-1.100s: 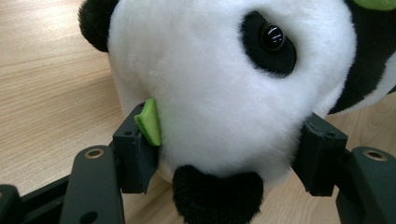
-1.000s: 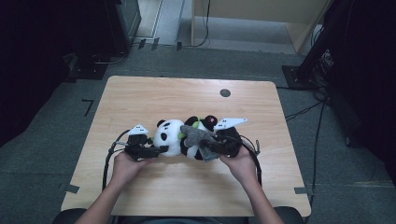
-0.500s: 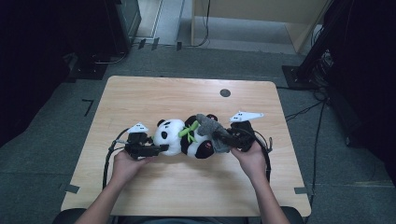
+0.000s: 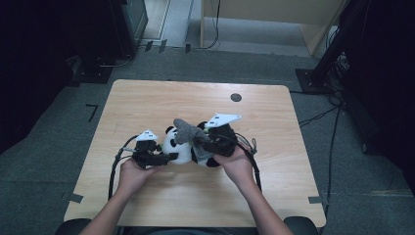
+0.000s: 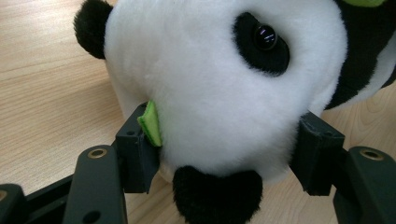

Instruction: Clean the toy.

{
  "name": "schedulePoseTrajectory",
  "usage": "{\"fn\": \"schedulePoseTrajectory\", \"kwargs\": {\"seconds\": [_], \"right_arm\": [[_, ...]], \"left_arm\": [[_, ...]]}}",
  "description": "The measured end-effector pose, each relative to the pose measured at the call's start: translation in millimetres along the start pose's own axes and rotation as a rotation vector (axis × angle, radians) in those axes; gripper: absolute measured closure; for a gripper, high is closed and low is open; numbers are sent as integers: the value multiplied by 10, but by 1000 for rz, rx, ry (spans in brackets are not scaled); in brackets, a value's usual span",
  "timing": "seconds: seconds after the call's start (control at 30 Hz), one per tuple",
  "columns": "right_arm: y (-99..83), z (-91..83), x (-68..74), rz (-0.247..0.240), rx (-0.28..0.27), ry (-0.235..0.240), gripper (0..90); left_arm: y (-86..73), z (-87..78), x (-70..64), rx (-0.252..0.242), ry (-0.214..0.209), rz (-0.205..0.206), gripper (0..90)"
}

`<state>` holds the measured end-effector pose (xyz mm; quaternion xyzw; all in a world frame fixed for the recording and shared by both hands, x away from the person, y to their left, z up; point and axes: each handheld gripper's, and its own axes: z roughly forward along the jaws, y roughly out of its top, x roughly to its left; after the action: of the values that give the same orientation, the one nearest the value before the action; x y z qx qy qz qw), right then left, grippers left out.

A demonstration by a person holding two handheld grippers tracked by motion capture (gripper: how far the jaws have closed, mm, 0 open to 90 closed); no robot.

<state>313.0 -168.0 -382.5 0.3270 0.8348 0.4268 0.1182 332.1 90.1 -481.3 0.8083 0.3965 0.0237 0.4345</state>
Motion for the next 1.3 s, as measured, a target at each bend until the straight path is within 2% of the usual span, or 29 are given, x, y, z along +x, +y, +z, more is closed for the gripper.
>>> {"fn": "schedulePoseTrajectory", "kwargs": {"seconds": [0.1,0.17,0.27,0.4,0.57,0.7,0.8,0.87,0.97,1.07,1.2,1.3], "right_arm": [[-34,221,47,-19,62,-1,772],[-85,308,82,-32,72,-2,769],[-126,340,139,-75,69,-29,768],[-190,366,206,-91,83,-24,770],[-292,409,331,-133,108,-26,775],[-383,446,420,-167,149,-39,778],[-477,483,466,-191,159,-52,778],[-519,501,474,-204,167,-62,780],[-583,534,428,-187,176,-47,785],[-660,575,389,-177,204,-32,786],[-730,622,381,-183,248,-42,786],[-741,601,352,-179,272,-34,785]], "left_arm": [[0,2,-2,1,0,-11,350],[-2,7,11,4,-5,-22,350],[-4,9,29,6,-16,-29,353],[-8,16,19,17,-7,-31,359],[-12,23,36,19,-9,-45,363],[-9,25,45,18,-10,-52,364],[2,25,48,20,-9,-55,365],[8,25,59,18,-13,-64,364],[18,31,64,18,-9,-67,363],[24,43,65,17,0,-52,363],[33,54,52,23,11,-31,367],[40,57,37,30,18,-13,374]]}}
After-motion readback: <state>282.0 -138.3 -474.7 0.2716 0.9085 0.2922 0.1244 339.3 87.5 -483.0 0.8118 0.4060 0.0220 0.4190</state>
